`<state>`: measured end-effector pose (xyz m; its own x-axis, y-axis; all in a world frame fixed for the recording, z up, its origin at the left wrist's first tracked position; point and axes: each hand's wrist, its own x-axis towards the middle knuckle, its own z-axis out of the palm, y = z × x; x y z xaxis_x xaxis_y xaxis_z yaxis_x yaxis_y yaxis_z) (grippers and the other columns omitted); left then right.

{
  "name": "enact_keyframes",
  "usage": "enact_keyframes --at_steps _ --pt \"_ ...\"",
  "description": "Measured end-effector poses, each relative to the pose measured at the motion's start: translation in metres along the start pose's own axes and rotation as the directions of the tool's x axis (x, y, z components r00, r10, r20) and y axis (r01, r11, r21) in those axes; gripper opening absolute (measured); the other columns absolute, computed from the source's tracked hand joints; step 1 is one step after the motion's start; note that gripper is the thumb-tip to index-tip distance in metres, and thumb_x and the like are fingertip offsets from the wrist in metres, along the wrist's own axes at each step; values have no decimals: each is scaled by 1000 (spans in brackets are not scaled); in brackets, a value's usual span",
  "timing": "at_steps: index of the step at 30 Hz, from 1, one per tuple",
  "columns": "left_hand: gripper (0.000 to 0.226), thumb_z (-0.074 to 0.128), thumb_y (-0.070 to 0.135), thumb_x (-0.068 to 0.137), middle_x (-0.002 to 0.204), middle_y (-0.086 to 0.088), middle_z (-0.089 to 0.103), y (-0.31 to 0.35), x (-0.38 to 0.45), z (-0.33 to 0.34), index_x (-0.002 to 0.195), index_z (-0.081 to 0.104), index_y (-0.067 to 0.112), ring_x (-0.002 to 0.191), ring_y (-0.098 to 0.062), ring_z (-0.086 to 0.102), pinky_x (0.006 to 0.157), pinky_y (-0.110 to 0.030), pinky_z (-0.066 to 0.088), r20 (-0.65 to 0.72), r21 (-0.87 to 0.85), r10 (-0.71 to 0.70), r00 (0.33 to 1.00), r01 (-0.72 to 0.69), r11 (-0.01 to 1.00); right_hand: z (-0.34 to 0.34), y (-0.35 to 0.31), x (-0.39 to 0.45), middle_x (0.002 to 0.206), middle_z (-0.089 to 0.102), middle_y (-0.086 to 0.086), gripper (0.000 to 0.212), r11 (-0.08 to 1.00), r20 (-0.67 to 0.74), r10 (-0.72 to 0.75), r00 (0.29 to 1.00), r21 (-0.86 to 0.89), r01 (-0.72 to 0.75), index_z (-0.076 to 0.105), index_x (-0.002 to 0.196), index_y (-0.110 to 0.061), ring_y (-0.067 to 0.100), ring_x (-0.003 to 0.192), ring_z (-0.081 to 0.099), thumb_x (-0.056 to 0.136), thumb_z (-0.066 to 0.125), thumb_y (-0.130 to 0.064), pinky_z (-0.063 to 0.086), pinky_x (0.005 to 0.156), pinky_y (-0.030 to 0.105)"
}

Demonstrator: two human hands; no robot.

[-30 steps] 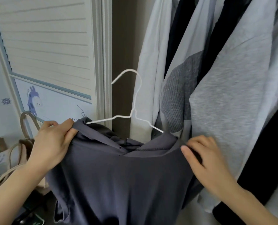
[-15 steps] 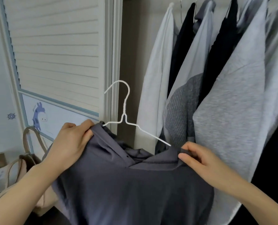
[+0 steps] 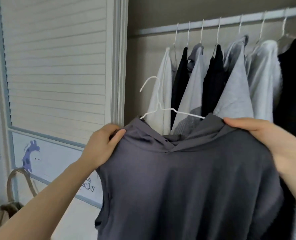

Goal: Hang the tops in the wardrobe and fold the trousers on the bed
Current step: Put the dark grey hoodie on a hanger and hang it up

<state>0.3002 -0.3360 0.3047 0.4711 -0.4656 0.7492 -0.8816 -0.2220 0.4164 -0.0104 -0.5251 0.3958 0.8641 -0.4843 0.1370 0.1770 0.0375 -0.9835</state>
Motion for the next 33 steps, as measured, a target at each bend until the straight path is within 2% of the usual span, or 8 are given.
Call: enact_keyframes --at_steps 6,11,16,18,22,26,30,33 --pt "46 47 19 98 139 5 54 11 -7 5 144 45 21 125 -14 51 103 -19 33 32 45 55 998 -57 997 -1 -40 -18 95 74 12 83 994 -116 -35 993 -103 24 78 83 -4 22 76 73 5 94 -27 60 61 37" --pt "61 34 38 92 156 4 32 38 -4 14 151 29 27 146 -13 24 119 -23 13 180 162 187 966 -217 963 5 -59 -23 105 72 14 72 992 -155 -101 983 -88 88 77 93 -4 24 89 72 27 90 -29 58 75 40" --pt "43 40 49 98 139 34 38 83 2 5 140 34 50 117 29 33 102 -1 28 203 -290 137 970 -74 954 55 -43 14 89 72 12 23 988 -228 -136 964 -97 117 72 92 -3 21 75 67 85 65 -24 56 77 29" --pt "46 35 56 92 132 43 36 102 4 -7 138 35 55 112 34 31 92 4 27 157 -400 113 981 -42 916 75 -36 38 86 71 12 21 985 -250 -168 954 -79 153 71 93 -4 18 69 67 89 63 -23 56 65 24" --pt "57 36 64 87 140 43 34 122 3 -29 144 28 55 124 28 30 97 -1 26 126 -578 129 984 -33 815 116 -38 85 105 67 18 29 979 -270 -200 942 -16 203 65 108 1 29 92 65 90 61 -22 55 84 38" --pt "82 51 77 77 147 42 25 121 8 -33 146 13 58 132 22 25 112 -19 25 137 -612 147 980 -33 790 159 -53 120 65 58 13 37 956 -187 -280 941 29 290 64 58 0 25 60 52 92 55 -11 46 63 32" --pt "110 78 28 79 139 37 33 105 28 -11 145 -6 54 115 26 40 88 3 34 21 -457 70 997 -53 888 194 -73 163 61 44 7 28 914 -179 -404 897 -32 405 54 71 2 19 56 41 96 46 -8 36 58 26" --pt "109 61 5 87 144 18 33 85 51 20 141 -21 52 111 3 47 79 6 32 -105 -240 66 992 -90 967 204 -86 201 68 43 5 18 873 -200 -487 850 -76 482 46 78 -10 13 57 40 96 45 -10 35 44 15"
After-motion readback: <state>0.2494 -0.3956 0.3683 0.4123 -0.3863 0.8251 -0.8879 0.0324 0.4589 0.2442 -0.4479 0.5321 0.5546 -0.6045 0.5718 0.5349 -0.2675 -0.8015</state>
